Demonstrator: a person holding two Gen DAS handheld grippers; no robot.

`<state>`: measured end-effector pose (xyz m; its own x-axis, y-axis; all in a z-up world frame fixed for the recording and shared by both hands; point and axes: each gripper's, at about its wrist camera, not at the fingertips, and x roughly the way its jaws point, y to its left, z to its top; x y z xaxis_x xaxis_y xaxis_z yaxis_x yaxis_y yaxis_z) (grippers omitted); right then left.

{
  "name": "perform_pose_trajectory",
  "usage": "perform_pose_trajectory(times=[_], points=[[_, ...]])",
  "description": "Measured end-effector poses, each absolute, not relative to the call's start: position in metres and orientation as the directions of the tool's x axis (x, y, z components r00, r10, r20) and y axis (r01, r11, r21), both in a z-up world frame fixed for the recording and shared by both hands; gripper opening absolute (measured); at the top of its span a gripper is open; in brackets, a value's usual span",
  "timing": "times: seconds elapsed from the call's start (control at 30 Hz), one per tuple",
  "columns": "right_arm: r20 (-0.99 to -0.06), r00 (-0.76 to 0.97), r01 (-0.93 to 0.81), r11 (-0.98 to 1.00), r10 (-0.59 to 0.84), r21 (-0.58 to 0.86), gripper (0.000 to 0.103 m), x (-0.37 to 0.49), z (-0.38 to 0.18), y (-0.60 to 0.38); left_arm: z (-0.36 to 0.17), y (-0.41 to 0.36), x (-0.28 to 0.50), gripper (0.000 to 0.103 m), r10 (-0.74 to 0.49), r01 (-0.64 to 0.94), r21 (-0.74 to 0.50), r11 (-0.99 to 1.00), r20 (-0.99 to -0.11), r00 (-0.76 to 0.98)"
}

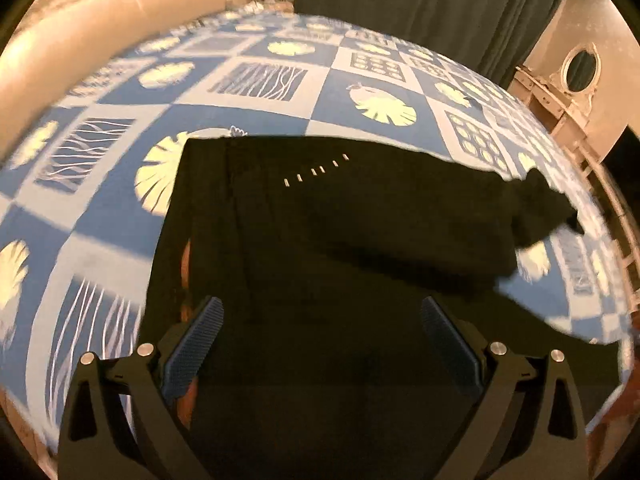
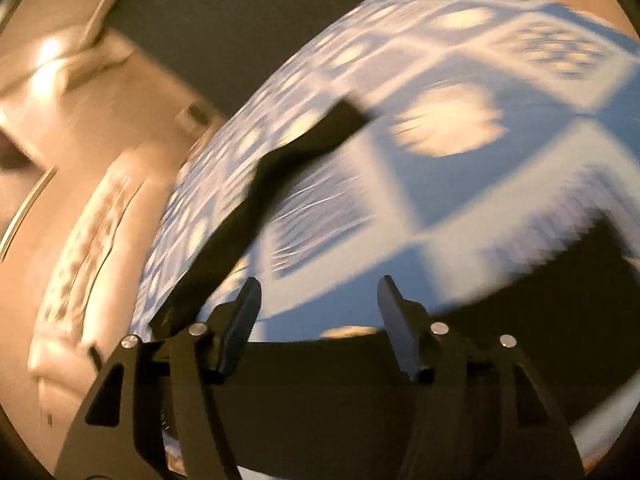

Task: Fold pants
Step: 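Lift the gripped garment end with the right tool, then close the left tool on the studded garment edge while the right tool holds its end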

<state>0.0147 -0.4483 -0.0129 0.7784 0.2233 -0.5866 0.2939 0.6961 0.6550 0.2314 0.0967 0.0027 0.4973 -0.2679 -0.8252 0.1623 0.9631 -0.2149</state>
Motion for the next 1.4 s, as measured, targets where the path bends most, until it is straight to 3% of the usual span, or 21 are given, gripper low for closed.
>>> perform_pose_trajectory(times=[0.07,0.3,0.53,0.7,0.83,0.9,0.97,1.1,1.17,1.4], points=[[-0.575,0.758,0.218,0.712,0.308,0.668,0.061,0.059,-0.015,-0.412,0.001,0.116,0.26,0.099,-0.265,0.148,-0.221,0.964,-0.824,0.501],[-0.569,0.68,0.073,0.729,0.463,0.68,0.066,0.128,-0.028,-0.334,-0.03,0.178,0.34,0.099,-0.082,0.063,-0.058,0.996,-0.86,0.503],[-0.6,0.635,0.013,0.77,0.486,0.638,0.066,0.16,-0.031,-0.307,-0.049,0.182,0.374,0.098,-0.179,0.099,-0.151,0.984,-0.869,0.462],[-0.656,0.589,-0.121,0.854,0.472,0.507,0.067,0.198,-0.009,-0.293,-0.052,0.172,0.376,0.098,-0.131,0.152,-0.065,0.986,-0.867,0.48],[-0.681,0.553,-0.251,0.875,0.48,0.413,0.067,0.239,0.013,-0.28,-0.048,0.187,0.371,0.098,-0.176,0.131,-0.125,0.983,-0.837,0.518],[-0.693,0.541,-0.292,0.879,0.477,0.377,0.067,0.263,0.018,-0.274,-0.053,0.186,0.37,0.098,-0.152,0.138,-0.093,0.986,-0.847,0.51],[-0.702,0.527,-0.311,0.878,0.478,0.364,0.067,0.29,0.021,-0.273,-0.053,0.183,0.367,0.098,-0.121,0.143,-0.054,0.988,-0.846,0.519],[-0.711,0.503,-0.304,0.871,0.49,0.386,0.067,0.337,0.015,-0.27,-0.036,0.195,0.356,0.098,-0.155,0.108,-0.111,0.988,-0.78,0.606],[-0.718,0.491,-0.312,0.869,0.493,0.383,0.067,0.353,0.012,-0.265,-0.039,0.205,0.36,0.098,-0.13,0.069,-0.11,0.991,-0.795,0.593],[-0.751,0.443,-0.357,0.865,0.489,0.353,0.067,0.386,-0.004,-0.233,-0.054,0.222,0.374,0.098,-0.218,0.072,-0.212,0.975,-0.826,0.52]])
